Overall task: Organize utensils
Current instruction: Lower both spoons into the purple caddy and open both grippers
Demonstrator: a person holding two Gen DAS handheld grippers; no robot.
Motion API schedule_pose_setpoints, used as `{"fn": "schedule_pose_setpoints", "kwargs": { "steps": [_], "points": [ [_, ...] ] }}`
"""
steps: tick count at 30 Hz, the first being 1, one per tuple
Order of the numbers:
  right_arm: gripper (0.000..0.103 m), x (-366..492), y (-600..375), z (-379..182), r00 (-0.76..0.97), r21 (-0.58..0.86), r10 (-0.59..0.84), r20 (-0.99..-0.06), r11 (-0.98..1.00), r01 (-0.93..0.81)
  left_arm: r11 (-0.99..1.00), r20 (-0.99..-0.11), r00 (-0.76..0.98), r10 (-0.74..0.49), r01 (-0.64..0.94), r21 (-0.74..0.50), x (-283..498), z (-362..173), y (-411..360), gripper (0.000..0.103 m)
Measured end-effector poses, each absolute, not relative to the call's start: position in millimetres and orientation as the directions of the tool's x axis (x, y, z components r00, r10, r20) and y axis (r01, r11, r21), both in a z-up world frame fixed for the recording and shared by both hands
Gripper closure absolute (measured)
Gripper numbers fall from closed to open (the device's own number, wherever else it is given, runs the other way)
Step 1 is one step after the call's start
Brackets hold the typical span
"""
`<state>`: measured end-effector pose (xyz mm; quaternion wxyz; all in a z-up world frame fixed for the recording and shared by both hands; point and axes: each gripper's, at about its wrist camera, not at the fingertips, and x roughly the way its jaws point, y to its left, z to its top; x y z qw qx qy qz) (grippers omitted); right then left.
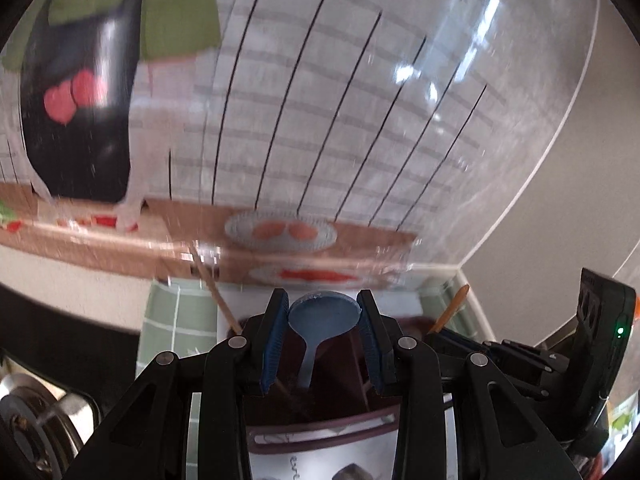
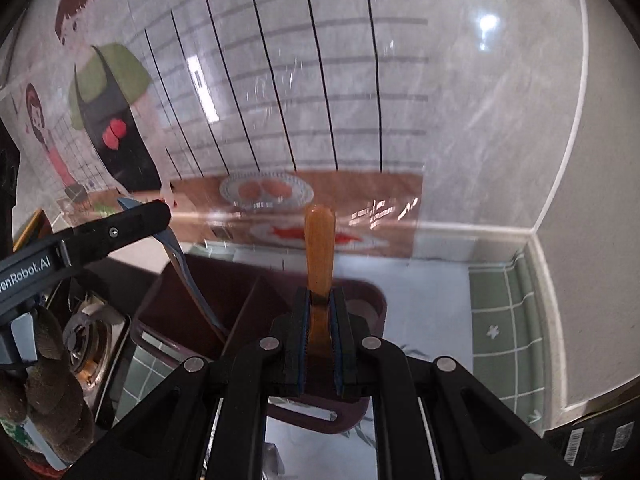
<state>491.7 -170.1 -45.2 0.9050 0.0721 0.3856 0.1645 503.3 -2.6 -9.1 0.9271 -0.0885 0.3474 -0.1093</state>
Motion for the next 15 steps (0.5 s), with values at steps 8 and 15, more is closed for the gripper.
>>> {"fn": "schedule_pose_setpoints", "kwargs": {
  "steps": [8, 15],
  "points": [
    [0.061, 477, -162, -44, 0.654, 0.217, 0.334, -0.679, 0.942, -0.255, 0.949, -0.641, 0.705, -0.304, 0.169, -0.264, 494, -26, -7, 0.062],
    [0.034, 419, -174, -16, 0.773, 0.093, 0.221, -0.595, 0.974, -0.207, 0.953, -0.603, 0.747, -0.280, 0.137, -0.271, 452, -2, 10, 0.060]
  ]
}}
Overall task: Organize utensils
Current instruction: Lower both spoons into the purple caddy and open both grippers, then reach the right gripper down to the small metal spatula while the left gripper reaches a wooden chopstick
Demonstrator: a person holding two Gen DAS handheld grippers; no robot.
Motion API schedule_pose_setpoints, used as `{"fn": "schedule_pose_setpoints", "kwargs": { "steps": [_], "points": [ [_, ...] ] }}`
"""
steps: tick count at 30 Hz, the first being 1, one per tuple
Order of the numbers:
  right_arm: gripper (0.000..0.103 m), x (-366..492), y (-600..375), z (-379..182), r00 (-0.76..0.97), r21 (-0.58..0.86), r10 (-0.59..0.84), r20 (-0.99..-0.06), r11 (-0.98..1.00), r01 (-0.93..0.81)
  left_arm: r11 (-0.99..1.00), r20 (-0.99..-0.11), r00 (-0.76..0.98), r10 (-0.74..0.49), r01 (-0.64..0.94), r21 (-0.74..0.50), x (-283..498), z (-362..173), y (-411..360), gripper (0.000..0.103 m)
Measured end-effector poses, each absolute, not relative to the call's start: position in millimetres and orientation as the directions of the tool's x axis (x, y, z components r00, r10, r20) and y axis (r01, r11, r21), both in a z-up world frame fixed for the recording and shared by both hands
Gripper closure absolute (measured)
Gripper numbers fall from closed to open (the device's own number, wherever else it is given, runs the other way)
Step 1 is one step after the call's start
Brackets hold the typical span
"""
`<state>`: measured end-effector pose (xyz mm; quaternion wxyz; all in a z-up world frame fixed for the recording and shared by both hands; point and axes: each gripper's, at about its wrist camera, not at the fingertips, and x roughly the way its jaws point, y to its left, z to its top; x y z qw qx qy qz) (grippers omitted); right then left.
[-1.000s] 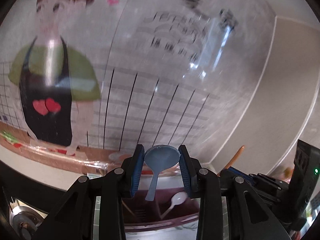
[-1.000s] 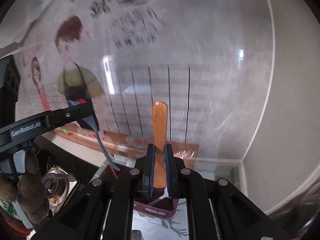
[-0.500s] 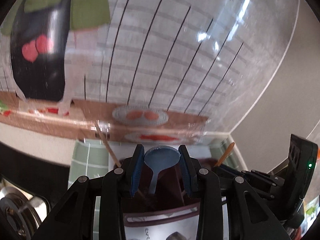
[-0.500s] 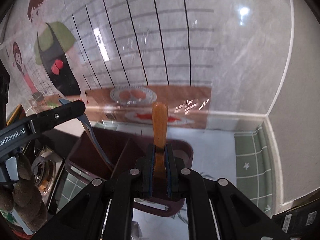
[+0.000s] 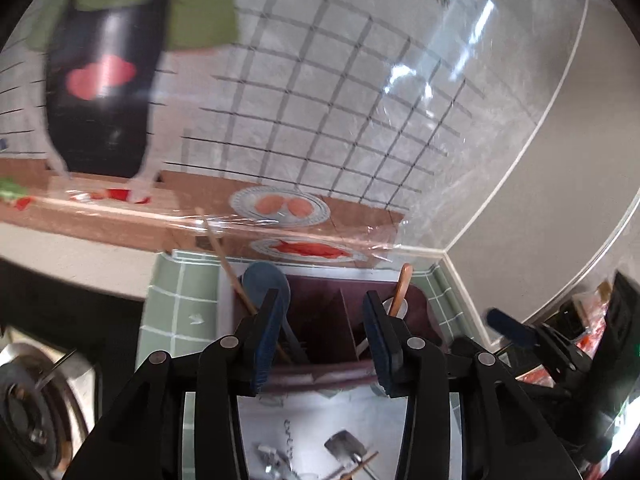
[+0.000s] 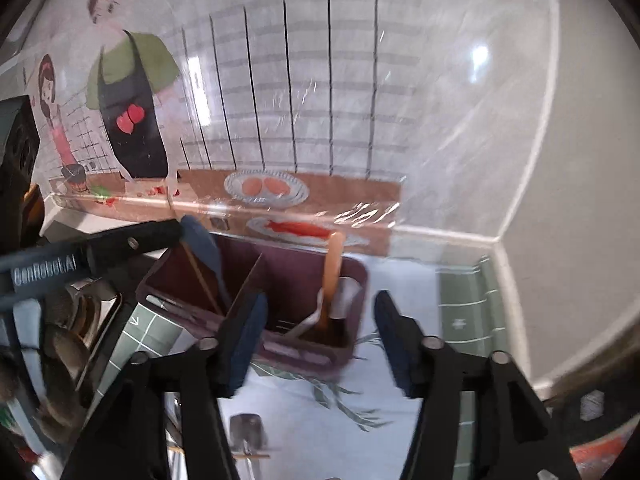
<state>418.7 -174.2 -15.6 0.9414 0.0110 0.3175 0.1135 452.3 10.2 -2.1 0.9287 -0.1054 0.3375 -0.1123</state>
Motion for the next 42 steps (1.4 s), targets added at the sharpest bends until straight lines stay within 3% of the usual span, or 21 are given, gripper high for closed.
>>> {"fn": "schedule_pose_setpoints", "kwargs": {
  "steps": [2, 4, 8, 11, 14, 18, 20, 22, 23, 26, 31, 35, 38, 39, 42],
  "points": [
    [0.020, 399, -178, -11, 0.802, 0.058, 0.179, -0.569, 0.982, -0.178, 0.956, -0.604, 0.751, -0.266, 0.126, -0.264, 436, 1, 17, 0.060],
    [0.000, 379, -181, -9, 0.831, 0.013, 0.131, -0.542, 0.989, -0.147, 0.965, -0.612, 0.754, -0.240, 0.117, -0.235, 417, 1, 20, 0.060],
    [0.000, 348, -181, -13, 0.863, -0.076, 0.059, -0.502, 0.991, -0.112, 0.979, -0.651, 0.732, -0.198, 0.111, -0.172, 384, -14, 23, 0.060],
    [0.000, 336, -180, -20, 0.863, -0.106, 0.026, -0.504, 0.990, -0.092, 0.977, -0.693, 0.694, -0.195, 0.079, -0.197, 365, -32, 34, 0.060],
    [0.000, 330, -177, -31, 0.836, -0.098, 0.055, -0.546, 0.987, -0.129, 0.972, -0.726, 0.658, -0.201, 0.042, -0.231, 344, -51, 46, 0.060],
    [0.001, 331, -166, -55, 0.709, 0.008, 0.224, -0.668, 0.956, -0.294, 0.976, -0.763, 0.621, -0.182, 0.022, -0.216, 315, -73, 56, 0.060],
    [0.008, 332, -157, -70, 0.637, 0.056, 0.279, -0.718, 0.936, -0.347, 0.979, -0.774, 0.611, -0.167, 0.012, -0.203, 305, -81, 62, 0.060],
    [0.031, 333, -145, -84, 0.568, 0.098, 0.318, -0.759, 0.918, -0.383, 0.978, -0.782, 0.600, -0.167, 0.000, -0.209, 296, -88, 70, 0.060],
    [0.036, 334, -141, -90, 0.541, 0.117, 0.332, -0.773, 0.912, -0.393, 0.976, -0.784, 0.596, -0.172, -0.002, -0.216, 293, -91, 72, 0.060],
    [0.040, 336, -129, -102, 0.497, 0.138, 0.341, -0.798, 0.906, -0.401, 0.973, -0.804, 0.557, -0.209, 0.034, -0.229, 292, -102, 72, 0.060],
    [0.067, 339, -118, -122, 0.452, 0.132, 0.324, -0.831, 0.905, -0.405, 0.961, -0.833, 0.481, -0.272, 0.099, -0.257, 299, -119, 55, 0.060],
    [0.073, 355, -119, -134, 0.445, 0.147, 0.305, -0.842, 0.923, -0.356, 0.957, -0.832, 0.474, -0.289, 0.133, -0.257, 303, -118, 46, 0.060],
    [0.085, 361, -118, -141, 0.428, 0.161, 0.307, -0.850, 0.925, -0.344, 0.957, -0.840, 0.460, -0.289, 0.171, -0.236, 310, -117, 38, 0.060],
    [0.094, 360, -117, -143, 0.418, 0.165, 0.309, -0.854, 0.924, -0.346, 0.957, -0.843, 0.456, -0.285, 0.180, -0.227, 313, -117, 35, 0.060],
    [0.097, 352, -122, -141, 0.427, 0.160, 0.307, -0.851, 0.925, -0.346, 0.957, -0.849, 0.447, -0.282, 0.187, -0.220, 324, -120, 32, 0.060]
  ]
}}
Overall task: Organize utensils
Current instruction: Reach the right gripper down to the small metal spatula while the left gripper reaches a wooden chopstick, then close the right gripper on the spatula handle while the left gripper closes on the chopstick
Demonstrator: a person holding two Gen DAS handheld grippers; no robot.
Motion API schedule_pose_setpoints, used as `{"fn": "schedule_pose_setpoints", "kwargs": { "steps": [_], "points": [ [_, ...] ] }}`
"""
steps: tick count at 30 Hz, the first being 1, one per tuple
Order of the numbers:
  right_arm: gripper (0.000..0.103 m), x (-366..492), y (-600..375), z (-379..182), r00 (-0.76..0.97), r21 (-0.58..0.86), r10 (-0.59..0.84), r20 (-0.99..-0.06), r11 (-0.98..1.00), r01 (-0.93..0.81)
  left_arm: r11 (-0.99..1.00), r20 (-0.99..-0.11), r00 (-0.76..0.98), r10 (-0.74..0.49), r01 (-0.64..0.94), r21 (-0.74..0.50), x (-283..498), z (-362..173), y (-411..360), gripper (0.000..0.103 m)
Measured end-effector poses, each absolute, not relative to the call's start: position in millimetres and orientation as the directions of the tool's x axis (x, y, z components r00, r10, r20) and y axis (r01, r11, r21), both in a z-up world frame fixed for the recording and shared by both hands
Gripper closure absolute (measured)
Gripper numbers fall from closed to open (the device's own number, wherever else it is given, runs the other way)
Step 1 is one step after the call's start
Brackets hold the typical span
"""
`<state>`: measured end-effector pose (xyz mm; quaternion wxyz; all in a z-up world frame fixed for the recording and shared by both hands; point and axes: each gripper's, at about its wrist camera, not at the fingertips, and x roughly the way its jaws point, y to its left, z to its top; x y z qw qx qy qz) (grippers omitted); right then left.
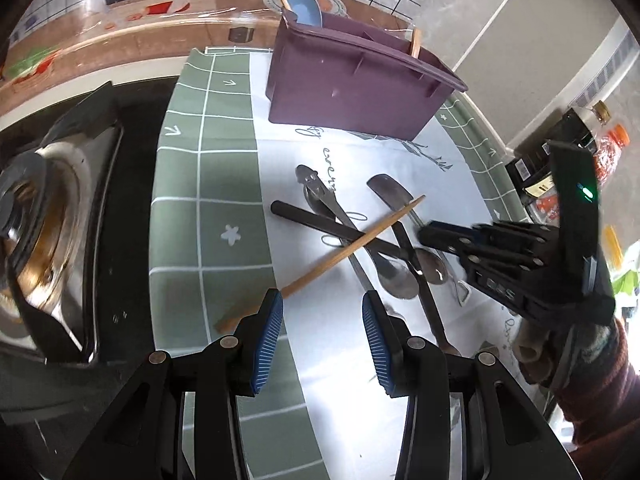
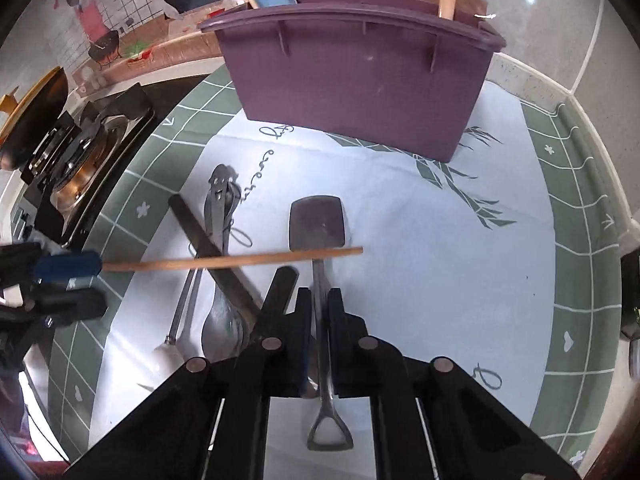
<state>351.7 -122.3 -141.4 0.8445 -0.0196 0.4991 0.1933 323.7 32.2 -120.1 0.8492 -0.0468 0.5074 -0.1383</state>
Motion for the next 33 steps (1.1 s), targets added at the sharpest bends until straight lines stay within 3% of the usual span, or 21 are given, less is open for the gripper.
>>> {"fn": "schedule_pose_setpoints", "kwargs": {
  "steps": [12, 17, 20, 22, 23, 28, 33],
  "points": [
    [0.097, 325, -199, -139, 0.443, 0.217, 0.288, -0.849, 0.954, -0.204, 0.937, -0.882, 0.340, -0.327, 0.241, -0.254, 344, -139, 18, 0.060],
    [0.095, 320, -202, -137, 0.448, 0.226, 0.307, -0.840, 0.948, -0.226, 0.894, -0.879, 0.233, -0.415, 0.286, -0.346, 320, -146, -1, 0.060],
    [0.086, 328, -193, -131, 0.475, 0.197, 0.296, -0.828, 0.949, -0.247, 0.872, -0.872, 0.183, -0.453, 0.295, -0.391, 305, -149, -14, 0.060],
    [0.072, 339, -184, -131, 0.479, 0.180, 0.292, -0.828, 0.947, -0.265, 0.875, -0.871, 0.198, -0.449, 0.293, -0.385, 299, -146, -16, 0.060],
    [0.069, 345, -179, -131, 0.477, 0.178, 0.291, -0.829, 0.947, -0.268, 0.881, -0.870, 0.217, -0.443, 0.285, -0.378, 296, -142, -15, 0.060],
    [0.068, 372, -157, -139, 0.451, 0.149, 0.270, -0.851, 0.947, -0.284, 0.944, -0.875, 0.358, -0.327, 0.160, -0.287, 291, -123, 13, 0.060],
    [0.061, 384, -147, -145, 0.437, 0.125, 0.240, -0.867, 0.953, -0.275, 0.958, -0.886, 0.373, -0.275, 0.026, -0.286, 292, -123, 44, 0.060]
  ]
}}
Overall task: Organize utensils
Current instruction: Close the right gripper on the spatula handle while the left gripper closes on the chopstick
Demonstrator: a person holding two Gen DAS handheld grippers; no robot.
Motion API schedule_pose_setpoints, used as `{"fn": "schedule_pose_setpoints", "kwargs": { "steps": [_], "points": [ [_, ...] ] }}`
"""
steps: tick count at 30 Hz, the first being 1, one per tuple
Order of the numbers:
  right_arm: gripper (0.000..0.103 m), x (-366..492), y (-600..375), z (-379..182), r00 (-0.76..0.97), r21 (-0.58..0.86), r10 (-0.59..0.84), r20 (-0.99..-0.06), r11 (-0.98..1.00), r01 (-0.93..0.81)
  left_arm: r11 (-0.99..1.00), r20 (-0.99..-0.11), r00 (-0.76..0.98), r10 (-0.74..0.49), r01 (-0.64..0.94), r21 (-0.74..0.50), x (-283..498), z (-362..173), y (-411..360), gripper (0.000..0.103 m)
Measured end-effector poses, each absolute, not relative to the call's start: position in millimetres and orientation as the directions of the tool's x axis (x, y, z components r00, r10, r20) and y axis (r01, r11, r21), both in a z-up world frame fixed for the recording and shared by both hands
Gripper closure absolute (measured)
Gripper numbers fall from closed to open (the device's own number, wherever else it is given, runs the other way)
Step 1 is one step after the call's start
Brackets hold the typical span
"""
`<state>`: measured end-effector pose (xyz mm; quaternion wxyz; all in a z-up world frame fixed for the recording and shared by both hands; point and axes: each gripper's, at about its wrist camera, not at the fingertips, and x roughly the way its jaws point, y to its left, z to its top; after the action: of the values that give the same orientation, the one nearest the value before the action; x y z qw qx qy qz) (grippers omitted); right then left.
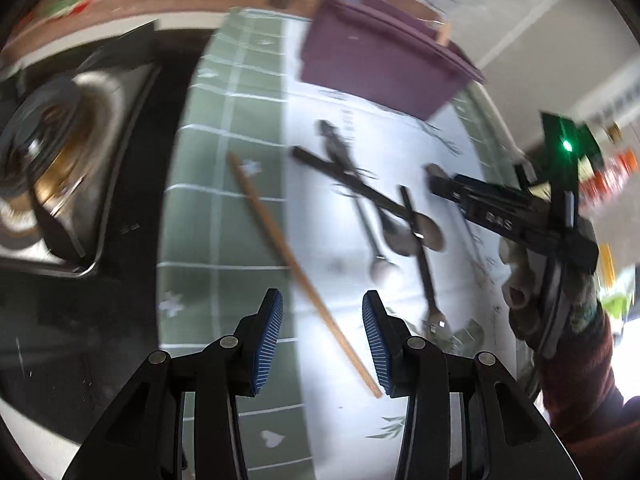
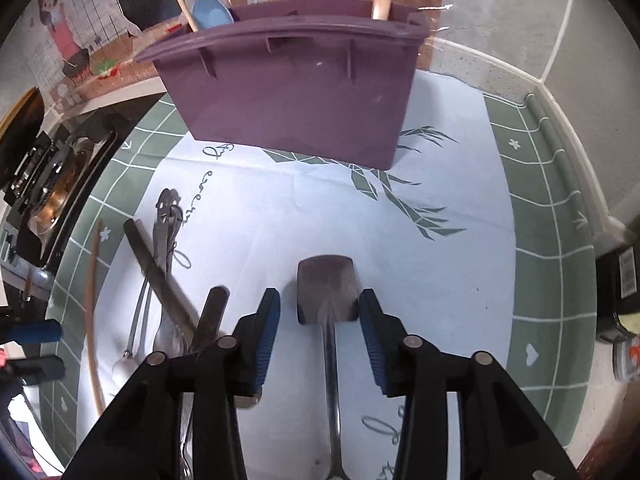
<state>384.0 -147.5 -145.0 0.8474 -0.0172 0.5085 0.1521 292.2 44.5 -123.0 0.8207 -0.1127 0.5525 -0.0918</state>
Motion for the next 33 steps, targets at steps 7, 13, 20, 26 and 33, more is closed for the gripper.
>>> {"fn": "schedule_pose_setpoints", "kwargs": {
  "steps": [7, 13, 20, 26, 33],
  "points": [
    [0.073, 377, -147, -142, 0.431, 0.129, 0.249, -0.868, 0.949, -0.289, 0.958, -0.904, 0.353, -0.241, -0.063, -0.279, 300, -133, 59, 0.060],
    [0.074, 357, -163, -122, 0.477, 0.164, 0.278, -0.834, 0.950, -0.268, 0.940, -0.920, 0.316, -0.231, -0.173, -0.295, 323, -137, 62, 0.060],
    [0.074, 339, -171, -113, 0.506, 0.164, 0.275, -0.817, 0.953, -0.253, 0.942, -0.937, 0.295, -0.186, -0.216, -0.255, 353, -140, 49, 0.060],
    [0.073, 333, -178, -120, 0.499, 0.164, 0.266, -0.825, 0.957, -0.239, 0.991, -0.941, 0.314, -0.125, -0.010, -0.135, 366, -139, 5, 0.060],
    [0.073, 332, -186, -127, 0.492, 0.176, 0.264, -0.830, 0.960, -0.217, 0.998, -0.944, 0.325, -0.053, 0.040, -0.042, 364, -137, -4, 0.060]
  ]
}}
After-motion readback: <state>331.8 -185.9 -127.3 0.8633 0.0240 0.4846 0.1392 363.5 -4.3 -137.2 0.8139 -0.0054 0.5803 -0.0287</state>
